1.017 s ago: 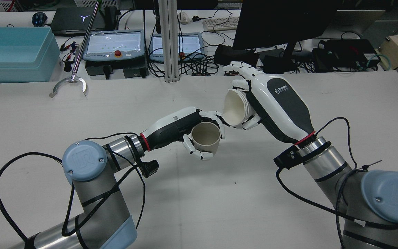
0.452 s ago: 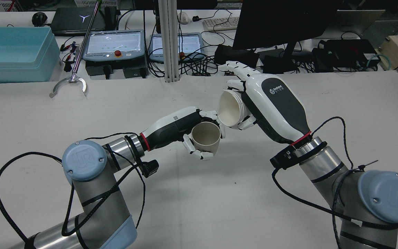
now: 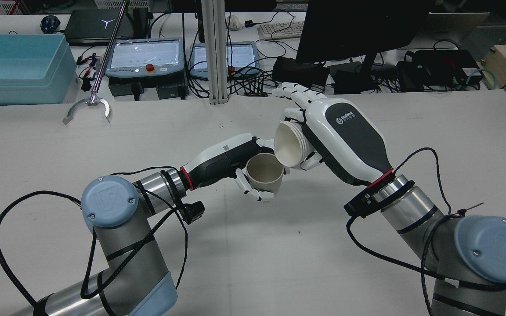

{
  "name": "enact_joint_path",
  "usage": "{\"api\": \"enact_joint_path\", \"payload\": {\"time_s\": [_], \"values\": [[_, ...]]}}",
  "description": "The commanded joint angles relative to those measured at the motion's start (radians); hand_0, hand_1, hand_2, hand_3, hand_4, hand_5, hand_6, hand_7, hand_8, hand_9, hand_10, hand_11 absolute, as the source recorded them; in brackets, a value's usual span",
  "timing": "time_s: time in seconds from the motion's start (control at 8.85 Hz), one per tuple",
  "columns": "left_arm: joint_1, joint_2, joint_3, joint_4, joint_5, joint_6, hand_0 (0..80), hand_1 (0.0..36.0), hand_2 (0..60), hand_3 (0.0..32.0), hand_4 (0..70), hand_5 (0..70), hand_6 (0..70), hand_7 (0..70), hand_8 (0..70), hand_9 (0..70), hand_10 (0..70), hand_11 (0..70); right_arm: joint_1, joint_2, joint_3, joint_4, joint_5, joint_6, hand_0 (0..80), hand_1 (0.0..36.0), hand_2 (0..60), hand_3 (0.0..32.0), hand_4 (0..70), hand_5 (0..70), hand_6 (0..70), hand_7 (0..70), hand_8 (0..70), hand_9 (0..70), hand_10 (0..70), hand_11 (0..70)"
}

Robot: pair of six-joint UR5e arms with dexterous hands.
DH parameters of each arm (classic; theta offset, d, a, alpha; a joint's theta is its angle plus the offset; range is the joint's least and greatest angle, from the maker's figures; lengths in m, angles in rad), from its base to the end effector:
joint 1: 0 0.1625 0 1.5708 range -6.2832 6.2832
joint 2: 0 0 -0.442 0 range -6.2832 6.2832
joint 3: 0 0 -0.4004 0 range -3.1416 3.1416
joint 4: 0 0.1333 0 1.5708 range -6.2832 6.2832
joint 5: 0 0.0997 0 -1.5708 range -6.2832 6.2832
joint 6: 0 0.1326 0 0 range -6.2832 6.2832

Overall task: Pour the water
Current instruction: 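Tilt the right hand's cup to pour into the left hand's cup, then raise the right hand's cup upright and move both hands apart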

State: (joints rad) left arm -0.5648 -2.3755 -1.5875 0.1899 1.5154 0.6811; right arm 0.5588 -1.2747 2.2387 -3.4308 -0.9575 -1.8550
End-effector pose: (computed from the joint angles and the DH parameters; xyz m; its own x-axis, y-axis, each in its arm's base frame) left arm 0.5641 -0.5240 0.1781 -0.7585 -0.4377 -0.4828 -0.0271 0.7615 -0.6476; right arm -0.3164 -0.4451 0.2665 -0.2800 -0.4455 0.8503 -0.9305 0.3440 -0.1262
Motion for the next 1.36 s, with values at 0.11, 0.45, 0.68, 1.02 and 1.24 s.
{"api": "enact_joint_path", "payload": {"time_s": [0.11, 0.45, 0.68, 1.02, 1.24], "values": [[0.000, -0.008, 0.001, 0.006, 0.000, 0.002, 56.4, 36.0, 60.0, 0.0, 60.6, 70.0, 17.6, 32.8, 15.0, 21.9, 7.8, 13.7, 0.047, 0.000, 0.044, -0.096, -0.046, -0.013, 49.5, 17.0, 31.4, 0.0, 38.4, 70.0, 15.6, 18.5, 10.2, 15.7, 14.5, 21.9], [0.000, -0.013, 0.004, 0.017, 0.000, 0.002, 56.4, 36.0, 60.0, 0.0, 60.7, 70.0, 17.7, 32.9, 15.0, 21.9, 7.7, 13.6, 0.106, -0.003, 0.093, -0.094, -0.041, -0.012, 49.1, 16.6, 30.6, 0.0, 37.0, 70.0, 15.1, 17.7, 10.3, 15.8, 14.6, 21.9], [-0.001, -0.008, 0.009, 0.020, 0.000, 0.002, 56.6, 36.0, 60.0, 0.0, 60.4, 70.0, 17.5, 32.7, 14.9, 21.8, 7.8, 13.7, 0.186, -0.020, 0.082, -0.079, 0.015, 0.118, 48.4, 15.8, 30.7, 0.0, 36.0, 70.0, 14.8, 17.6, 10.4, 16.1, 14.6, 21.8], [-0.079, 0.001, 0.012, 0.020, 0.003, 0.002, 56.6, 36.0, 60.0, 0.0, 59.8, 70.0, 17.2, 32.2, 14.8, 21.6, 7.8, 13.8, 0.268, -0.094, -0.055, -0.079, 0.143, 0.677, 47.0, 13.7, 27.7, 0.0, 32.5, 70.0, 13.1, 16.8, 11.6, 18.1, 15.1, 22.4], [-0.188, 0.074, 0.015, 0.003, 0.017, -0.038, 56.3, 36.0, 60.0, 0.0, 59.1, 70.0, 16.9, 31.7, 14.7, 21.7, 8.1, 14.1, 0.305, -0.097, -0.160, -0.082, 0.138, 0.921, 47.0, 13.7, 27.7, 0.0, 32.7, 70.0, 12.8, 17.4, 11.8, 18.7, 14.8, 21.9]]}}
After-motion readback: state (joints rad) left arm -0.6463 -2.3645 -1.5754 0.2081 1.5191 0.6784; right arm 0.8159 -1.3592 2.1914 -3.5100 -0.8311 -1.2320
